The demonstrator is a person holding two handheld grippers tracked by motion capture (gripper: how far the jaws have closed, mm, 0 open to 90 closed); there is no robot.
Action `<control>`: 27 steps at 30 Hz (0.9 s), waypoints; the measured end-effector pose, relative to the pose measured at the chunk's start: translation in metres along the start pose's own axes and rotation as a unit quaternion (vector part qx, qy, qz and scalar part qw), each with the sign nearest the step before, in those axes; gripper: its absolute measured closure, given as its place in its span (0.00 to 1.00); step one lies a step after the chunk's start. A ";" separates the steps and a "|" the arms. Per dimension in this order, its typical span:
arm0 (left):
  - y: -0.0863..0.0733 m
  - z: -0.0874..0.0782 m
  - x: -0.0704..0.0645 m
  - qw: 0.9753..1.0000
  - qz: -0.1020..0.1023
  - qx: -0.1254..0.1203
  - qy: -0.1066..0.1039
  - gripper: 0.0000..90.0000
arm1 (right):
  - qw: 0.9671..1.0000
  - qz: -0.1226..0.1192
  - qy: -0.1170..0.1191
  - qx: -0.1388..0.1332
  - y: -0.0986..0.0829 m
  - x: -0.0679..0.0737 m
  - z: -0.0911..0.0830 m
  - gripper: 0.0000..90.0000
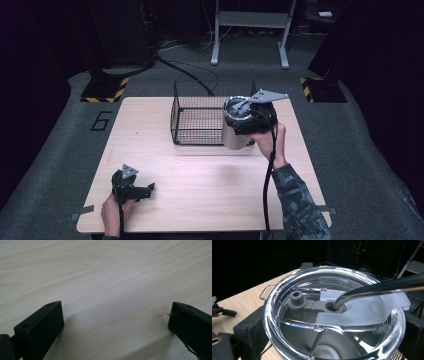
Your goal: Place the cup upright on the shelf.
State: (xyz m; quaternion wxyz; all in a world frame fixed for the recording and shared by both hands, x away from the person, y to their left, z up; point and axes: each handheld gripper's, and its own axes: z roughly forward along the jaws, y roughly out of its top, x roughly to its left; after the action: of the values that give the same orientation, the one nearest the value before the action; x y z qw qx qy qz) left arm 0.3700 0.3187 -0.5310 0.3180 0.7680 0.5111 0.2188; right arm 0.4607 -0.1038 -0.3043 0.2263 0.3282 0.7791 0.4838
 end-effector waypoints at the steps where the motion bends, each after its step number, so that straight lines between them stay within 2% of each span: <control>1: 0.000 0.000 0.000 1.000 0.000 0.000 0.000 0.00 | 1.000 0.000 0.000 0.000 0.000 0.000 0.000 0.04; 4: 0.001 0.003 -0.002 1.000 -0.016 -0.008 0.017 0.00 | 1.000 0.002 0.001 0.006 0.004 -0.004 0.007 0.04; 8: 0.001 0.003 -0.002 1.000 -0.020 -0.008 0.019 0.00 | 1.000 -0.001 -0.004 0.005 0.012 -0.007 0.013 0.04; 10: 0.002 0.004 -0.001 1.000 -0.017 -0.007 0.013 0.00 | 1.000 0.000 -0.003 0.004 0.018 -0.009 0.017 0.04; 13: 0.004 0.004 0.003 1.000 0.001 -0.004 -0.003 0.00 | 1.000 -0.002 -0.007 -0.002 0.029 -0.012 0.023 0.04; 17: 0.003 0.005 0.003 1.000 0.003 -0.008 -0.004 0.00 | 1.000 0.003 -0.010 -0.002 0.039 -0.016 0.034 0.04; 20: 0.003 0.005 0.003 1.000 0.004 -0.008 -0.005 0.00 | 1.000 -0.004 -0.020 -0.002 0.045 -0.019 0.048 0.04; 21: 0.004 0.005 0.004 1.000 0.010 -0.004 -0.006 0.00 | 1.000 -0.003 -0.022 -0.001 0.046 -0.020 0.051 0.04; 25: 0.004 0.005 0.004 1.000 0.010 -0.002 -0.005 0.00 | 0.999 0.000 -0.037 0.009 0.048 -0.025 0.066 0.04; 27: 0.004 0.005 0.004 1.000 0.011 -0.002 -0.005 0.00 | 0.999 0.004 -0.037 0.003 0.047 -0.030 0.073 0.04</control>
State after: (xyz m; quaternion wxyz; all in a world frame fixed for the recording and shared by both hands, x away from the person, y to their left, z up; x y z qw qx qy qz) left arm 0.3776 0.3201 -0.5314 0.3198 0.7740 0.5007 0.2189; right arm 0.5440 -0.0667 -0.2918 0.2521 0.3498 0.7702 0.4699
